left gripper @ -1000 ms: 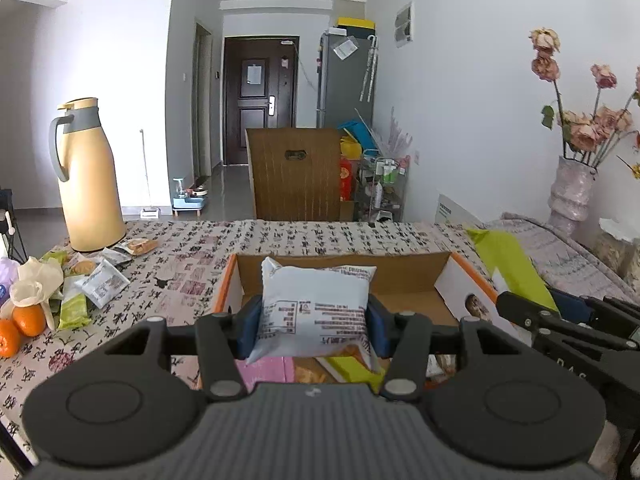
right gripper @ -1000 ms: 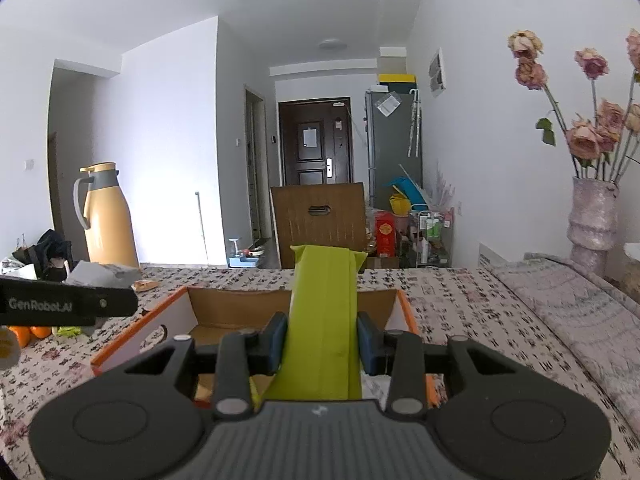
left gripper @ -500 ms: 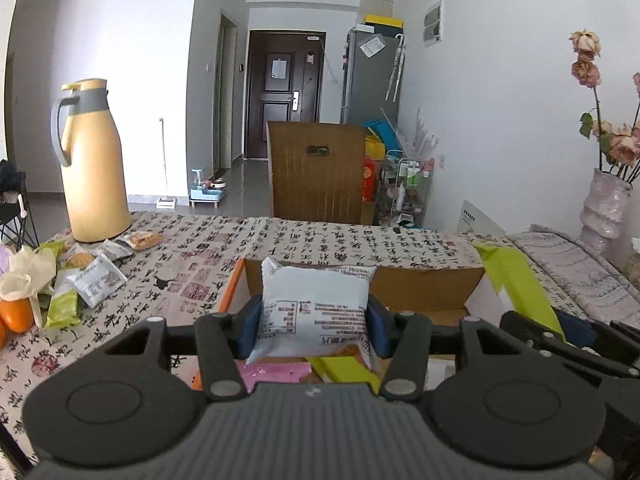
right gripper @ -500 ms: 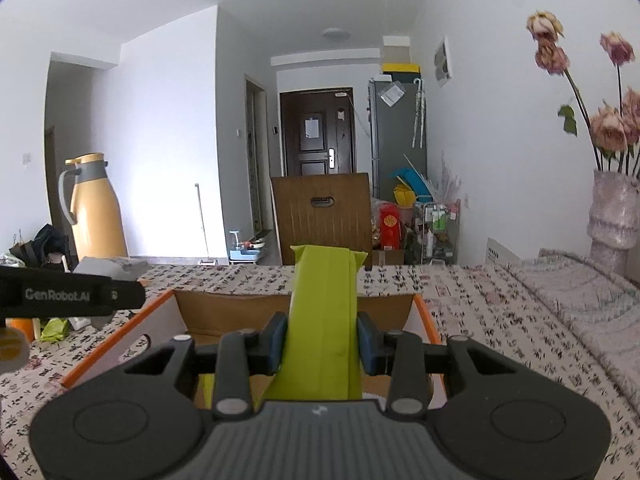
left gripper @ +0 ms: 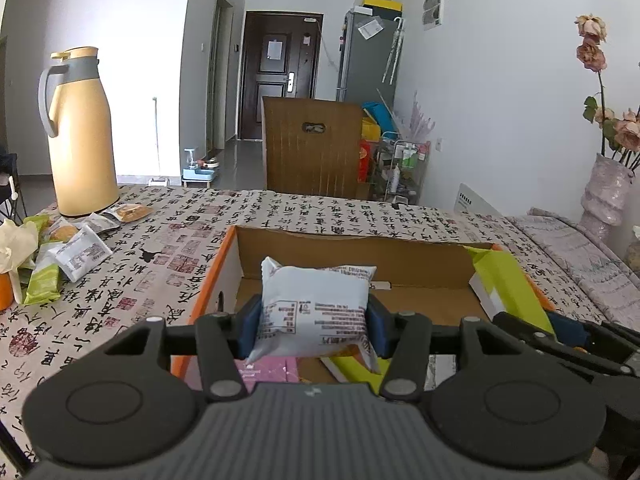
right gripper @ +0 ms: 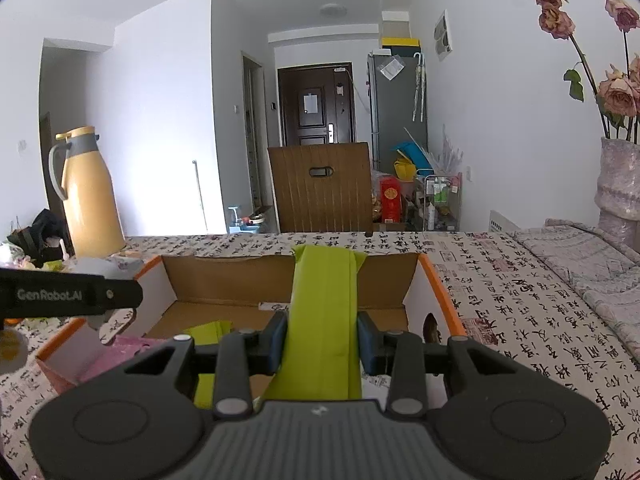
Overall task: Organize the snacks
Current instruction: 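Carry the green bar and white packet into the box and open both grippers, then withdraw both grippers from the box toward the remaining snacks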
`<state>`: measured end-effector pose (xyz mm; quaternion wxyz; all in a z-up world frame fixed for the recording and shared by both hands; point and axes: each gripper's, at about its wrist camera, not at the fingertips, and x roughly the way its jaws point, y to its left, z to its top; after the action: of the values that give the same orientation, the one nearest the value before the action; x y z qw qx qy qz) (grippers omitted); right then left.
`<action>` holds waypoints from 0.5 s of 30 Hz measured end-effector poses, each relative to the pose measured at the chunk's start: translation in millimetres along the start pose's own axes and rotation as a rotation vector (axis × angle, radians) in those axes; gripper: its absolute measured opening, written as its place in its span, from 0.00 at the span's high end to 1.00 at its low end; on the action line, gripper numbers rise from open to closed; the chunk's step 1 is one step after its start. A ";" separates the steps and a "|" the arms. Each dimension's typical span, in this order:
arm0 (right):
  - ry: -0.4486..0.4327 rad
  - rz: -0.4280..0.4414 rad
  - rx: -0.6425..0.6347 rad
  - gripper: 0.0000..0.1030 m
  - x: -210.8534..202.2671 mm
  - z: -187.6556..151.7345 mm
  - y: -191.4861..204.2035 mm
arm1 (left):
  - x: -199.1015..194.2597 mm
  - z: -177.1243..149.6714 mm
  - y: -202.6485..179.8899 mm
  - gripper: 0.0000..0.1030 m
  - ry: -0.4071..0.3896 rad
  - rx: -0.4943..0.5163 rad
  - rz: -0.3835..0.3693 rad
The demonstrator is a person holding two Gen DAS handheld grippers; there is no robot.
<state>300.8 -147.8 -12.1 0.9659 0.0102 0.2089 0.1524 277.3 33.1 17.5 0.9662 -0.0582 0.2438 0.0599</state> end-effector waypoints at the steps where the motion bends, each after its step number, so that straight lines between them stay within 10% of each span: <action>1: -0.001 0.000 0.000 0.65 -0.3 -0.1 -0.3 | -1.1 -0.5 -0.6 0.46 -0.004 0.002 -0.004; 8: 0.011 -0.012 0.019 0.62 3.0 -0.7 -4.8 | -5.6 -1.0 -0.7 0.12 -0.030 -0.009 0.021; 13: -0.003 -0.039 0.046 0.07 1.9 0.0 -9.4 | -9.5 0.2 3.8 0.00 -0.037 -0.050 0.044; 15: -0.010 -0.045 0.056 0.00 1.6 -0.3 -11.1 | -9.9 0.9 5.3 0.00 -0.032 -0.062 0.049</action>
<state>305.2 -157.9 -13.9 0.9694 0.0331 0.2086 0.1248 268.4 37.6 22.6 0.9660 -0.0811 0.2277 0.0923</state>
